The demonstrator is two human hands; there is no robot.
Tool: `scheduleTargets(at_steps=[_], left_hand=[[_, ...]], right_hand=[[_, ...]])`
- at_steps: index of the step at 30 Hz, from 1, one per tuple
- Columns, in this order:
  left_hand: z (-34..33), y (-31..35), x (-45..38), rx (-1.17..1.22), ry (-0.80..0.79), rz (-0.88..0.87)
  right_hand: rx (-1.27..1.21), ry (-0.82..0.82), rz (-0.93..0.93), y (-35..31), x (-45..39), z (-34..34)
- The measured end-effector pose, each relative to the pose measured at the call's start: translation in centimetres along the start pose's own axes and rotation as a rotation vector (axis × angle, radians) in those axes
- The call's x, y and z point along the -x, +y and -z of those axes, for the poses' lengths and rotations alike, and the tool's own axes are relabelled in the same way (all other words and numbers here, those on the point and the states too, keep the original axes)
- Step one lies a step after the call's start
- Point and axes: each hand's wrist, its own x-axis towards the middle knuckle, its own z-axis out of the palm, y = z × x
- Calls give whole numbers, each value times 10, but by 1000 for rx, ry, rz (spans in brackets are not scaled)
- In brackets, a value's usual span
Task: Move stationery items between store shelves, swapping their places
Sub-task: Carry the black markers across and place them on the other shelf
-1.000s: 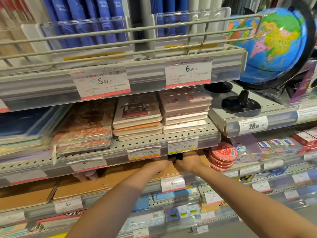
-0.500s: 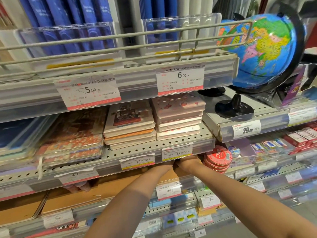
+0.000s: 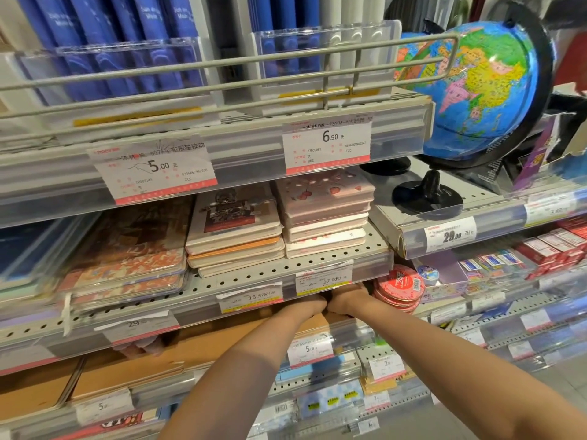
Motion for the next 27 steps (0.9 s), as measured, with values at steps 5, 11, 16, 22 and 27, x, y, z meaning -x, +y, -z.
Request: scheduleTargets(at_steps=[5,11,16,22,27], left_hand=[[1,-6,-1,19,43,-84],[18,-30,15,177,-54,65],[34,-46,38,641,-126,183],[46,-79,85,870,-77,133],[53,-117,123,1000,-7,75]], right_hand=[[-167,54,-10,6,13,5],[-635,52,-18,10,28,4],[-1085,-55,7,0,58,10],[-1225,-172,110,-28,87,10],[-1232,-277,174,-71,103,-2]])
